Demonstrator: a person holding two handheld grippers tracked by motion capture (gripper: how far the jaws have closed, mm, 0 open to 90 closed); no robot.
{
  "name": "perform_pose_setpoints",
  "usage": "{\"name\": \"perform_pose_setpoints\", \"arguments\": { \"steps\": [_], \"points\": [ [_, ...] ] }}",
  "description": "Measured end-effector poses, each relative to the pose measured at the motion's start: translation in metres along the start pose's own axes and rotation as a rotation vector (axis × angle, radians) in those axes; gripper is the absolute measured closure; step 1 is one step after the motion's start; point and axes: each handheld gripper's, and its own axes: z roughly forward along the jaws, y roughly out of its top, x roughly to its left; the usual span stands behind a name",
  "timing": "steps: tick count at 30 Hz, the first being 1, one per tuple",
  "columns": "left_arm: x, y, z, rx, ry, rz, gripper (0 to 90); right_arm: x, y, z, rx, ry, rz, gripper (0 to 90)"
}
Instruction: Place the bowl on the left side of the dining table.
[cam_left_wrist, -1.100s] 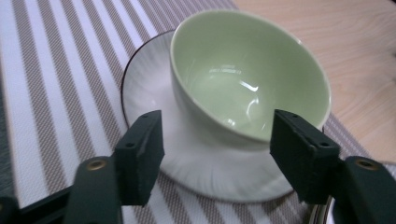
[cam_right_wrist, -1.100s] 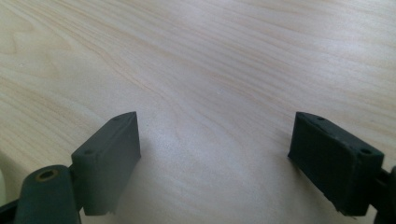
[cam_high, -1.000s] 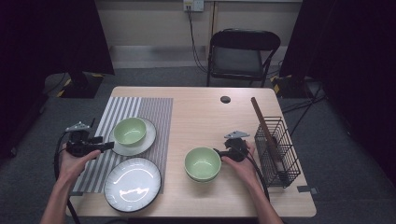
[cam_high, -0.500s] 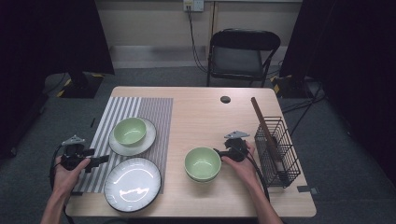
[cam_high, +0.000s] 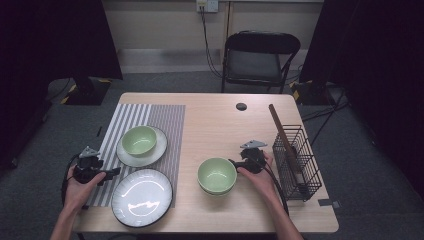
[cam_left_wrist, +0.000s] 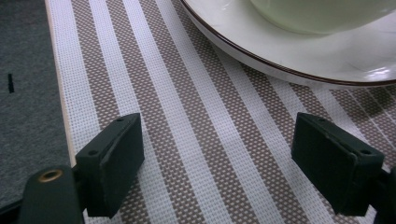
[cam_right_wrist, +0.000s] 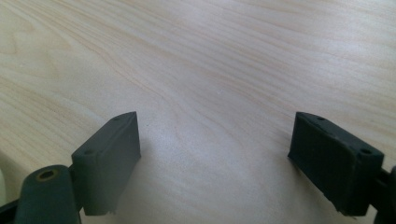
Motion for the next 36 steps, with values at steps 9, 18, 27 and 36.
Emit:
{"name": "perform_pose_setpoints", "arguments": {
  "steps": [9, 18, 27, 36],
  "points": [
    [-0.003, -0.007, 0.002, -0.050, 0.021, 0.036, 14.9, 0.001, 0.000, -0.001, 0.001, -0.004, 0.005, 16.3],
    [-0.003, -0.008, 0.002, -0.055, 0.019, 0.036, 14.5, 0.001, 0.003, -0.005, 0.042, 0.009, 0.021, 20.0],
    [-0.003, -0.008, 0.003, -0.057, 0.017, 0.035, 14.2, -0.002, 0.017, -0.026, -0.002, 0.006, 0.041, 22.7],
    [-0.003, -0.008, 0.003, -0.058, 0.016, 0.034, 14.1, 0.004, 0.031, -0.052, -0.112, -0.001, 0.036, 24.2]
  ]
}}
